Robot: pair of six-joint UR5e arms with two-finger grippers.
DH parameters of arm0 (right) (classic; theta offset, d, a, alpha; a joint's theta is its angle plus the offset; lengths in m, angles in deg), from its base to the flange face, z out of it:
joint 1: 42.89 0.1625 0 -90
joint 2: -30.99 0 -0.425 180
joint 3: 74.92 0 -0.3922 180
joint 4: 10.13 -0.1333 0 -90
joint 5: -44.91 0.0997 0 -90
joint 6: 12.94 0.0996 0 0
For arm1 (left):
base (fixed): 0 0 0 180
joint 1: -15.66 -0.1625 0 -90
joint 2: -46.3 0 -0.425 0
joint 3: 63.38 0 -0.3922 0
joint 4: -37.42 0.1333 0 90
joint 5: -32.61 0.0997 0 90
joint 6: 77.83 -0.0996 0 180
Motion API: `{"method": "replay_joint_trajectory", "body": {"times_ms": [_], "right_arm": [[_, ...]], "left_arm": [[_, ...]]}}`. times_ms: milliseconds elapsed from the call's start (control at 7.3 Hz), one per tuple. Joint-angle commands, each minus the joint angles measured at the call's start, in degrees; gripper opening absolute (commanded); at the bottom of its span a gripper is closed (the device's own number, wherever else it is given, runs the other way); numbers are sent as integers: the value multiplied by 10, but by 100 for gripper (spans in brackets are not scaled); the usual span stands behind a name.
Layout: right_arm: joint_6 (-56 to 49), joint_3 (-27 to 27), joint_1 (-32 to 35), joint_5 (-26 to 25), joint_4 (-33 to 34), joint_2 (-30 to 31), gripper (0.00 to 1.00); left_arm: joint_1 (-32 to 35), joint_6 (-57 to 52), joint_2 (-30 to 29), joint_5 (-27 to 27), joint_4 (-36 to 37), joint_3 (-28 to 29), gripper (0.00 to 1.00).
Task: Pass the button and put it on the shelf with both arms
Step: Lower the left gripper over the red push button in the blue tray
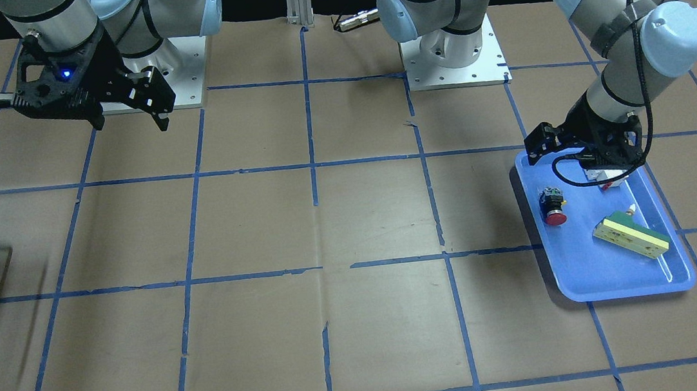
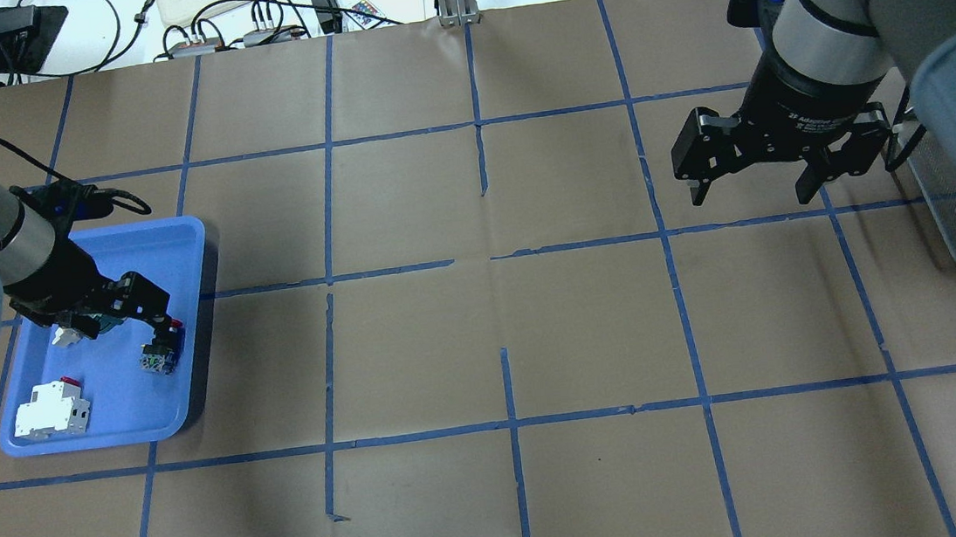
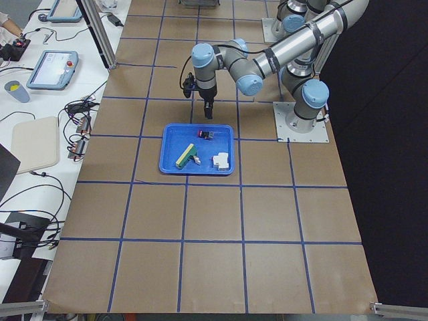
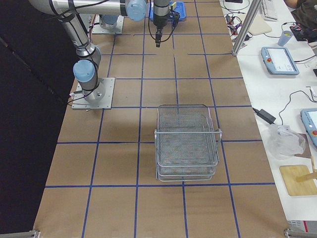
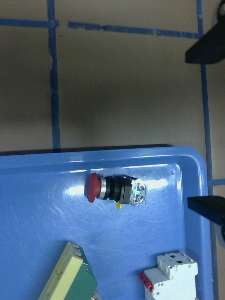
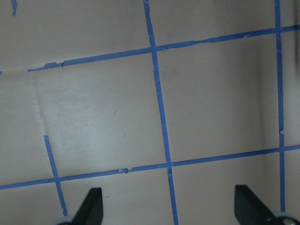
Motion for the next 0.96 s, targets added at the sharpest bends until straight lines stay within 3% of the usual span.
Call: {"method": "replay_joint_trajectory", "body": {"times_ms": [0, 411, 822], "right_arm": [[1, 0, 0, 3, 4, 0, 100], [4, 1, 0, 2, 4, 1, 100], [0, 1, -2, 1, -3, 11, 100]], "left_arm": [[-56, -65, -13, -6, 101, -68, 100], [-71, -126, -38, -13, 250, -112, 98], [-174, -191, -21, -166, 274, -161, 99]]}}
